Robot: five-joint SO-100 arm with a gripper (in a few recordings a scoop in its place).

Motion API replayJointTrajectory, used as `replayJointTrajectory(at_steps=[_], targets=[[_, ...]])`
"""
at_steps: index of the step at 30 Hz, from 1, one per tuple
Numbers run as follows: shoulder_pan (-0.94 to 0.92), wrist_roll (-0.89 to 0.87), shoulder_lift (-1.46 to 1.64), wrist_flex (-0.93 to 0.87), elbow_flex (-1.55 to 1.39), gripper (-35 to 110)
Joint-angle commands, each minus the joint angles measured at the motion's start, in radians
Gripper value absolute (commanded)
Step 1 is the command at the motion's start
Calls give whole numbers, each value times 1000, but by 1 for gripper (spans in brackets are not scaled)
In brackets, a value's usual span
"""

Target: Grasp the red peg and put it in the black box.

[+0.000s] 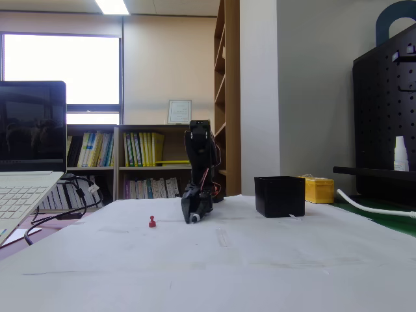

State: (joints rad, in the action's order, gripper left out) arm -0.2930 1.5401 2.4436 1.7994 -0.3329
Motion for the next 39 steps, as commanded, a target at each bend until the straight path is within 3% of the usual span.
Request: replayJointTrajectory(at_steps=[1, 12, 19, 24, 30, 39], targets=[[-58, 0, 15, 49, 9, 5], [-258, -17, 40, 78, -3, 4], [-264, -18, 40, 75, -9, 4], [-261, -20, 34, 54, -43, 10], [-265, -43, 52, 55, -95, 27], [-268, -29, 31, 18, -115, 32]])
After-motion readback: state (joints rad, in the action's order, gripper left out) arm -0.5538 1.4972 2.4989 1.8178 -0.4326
